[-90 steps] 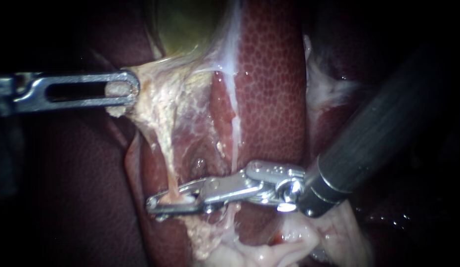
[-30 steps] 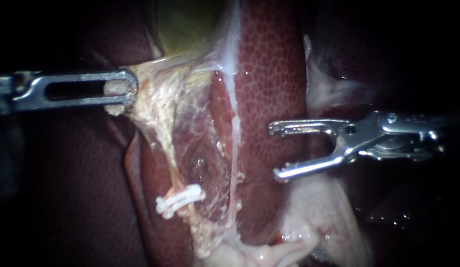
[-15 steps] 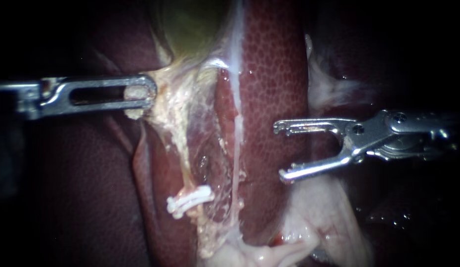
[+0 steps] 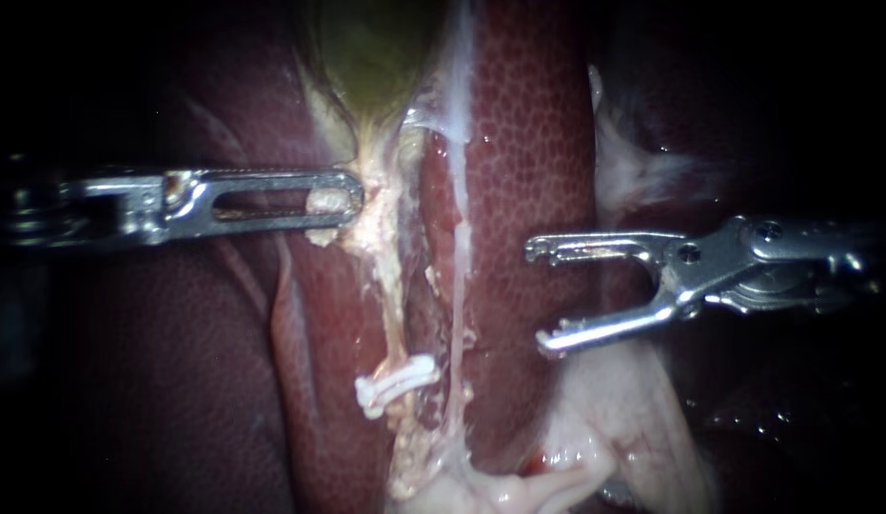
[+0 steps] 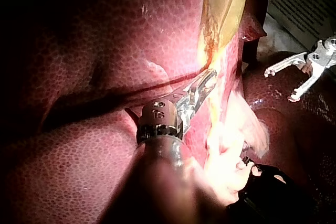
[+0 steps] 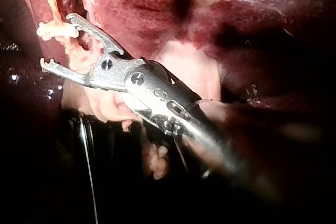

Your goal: Going back second clip left tube

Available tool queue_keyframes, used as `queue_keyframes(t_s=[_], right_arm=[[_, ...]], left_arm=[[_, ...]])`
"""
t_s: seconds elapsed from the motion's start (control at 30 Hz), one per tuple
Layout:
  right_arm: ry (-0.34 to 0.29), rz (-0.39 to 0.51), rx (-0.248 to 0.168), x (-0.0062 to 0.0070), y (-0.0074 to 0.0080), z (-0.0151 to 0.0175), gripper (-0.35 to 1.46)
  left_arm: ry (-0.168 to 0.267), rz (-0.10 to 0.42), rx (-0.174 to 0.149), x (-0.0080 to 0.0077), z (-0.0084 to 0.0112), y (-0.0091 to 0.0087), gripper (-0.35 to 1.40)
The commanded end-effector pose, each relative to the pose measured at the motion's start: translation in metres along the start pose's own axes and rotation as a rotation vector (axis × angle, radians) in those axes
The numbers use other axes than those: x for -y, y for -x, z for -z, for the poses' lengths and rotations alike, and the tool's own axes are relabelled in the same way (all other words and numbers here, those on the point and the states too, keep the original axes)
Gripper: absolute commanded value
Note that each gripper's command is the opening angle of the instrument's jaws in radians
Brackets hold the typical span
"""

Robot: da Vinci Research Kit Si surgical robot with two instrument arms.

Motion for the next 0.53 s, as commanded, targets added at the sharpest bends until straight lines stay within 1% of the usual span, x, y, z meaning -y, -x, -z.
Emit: queue_keyframes(t_s=[0.03, 0.53], right_arm=[[0.0, 0.0, 0.0, 0.0, -0.0001, 0.0, 0.6], [-0.001, 0.0, 0.0, 0.0004, -0.0004, 0.0, 0.6]], left_arm=[[-0.001, 0.001, -0.001, 0.0, -0.0001, 0.0, -0.35], [0.0, 0.001, -0.001, 0.0001, -0.0003, -0.0001, -0.35]])
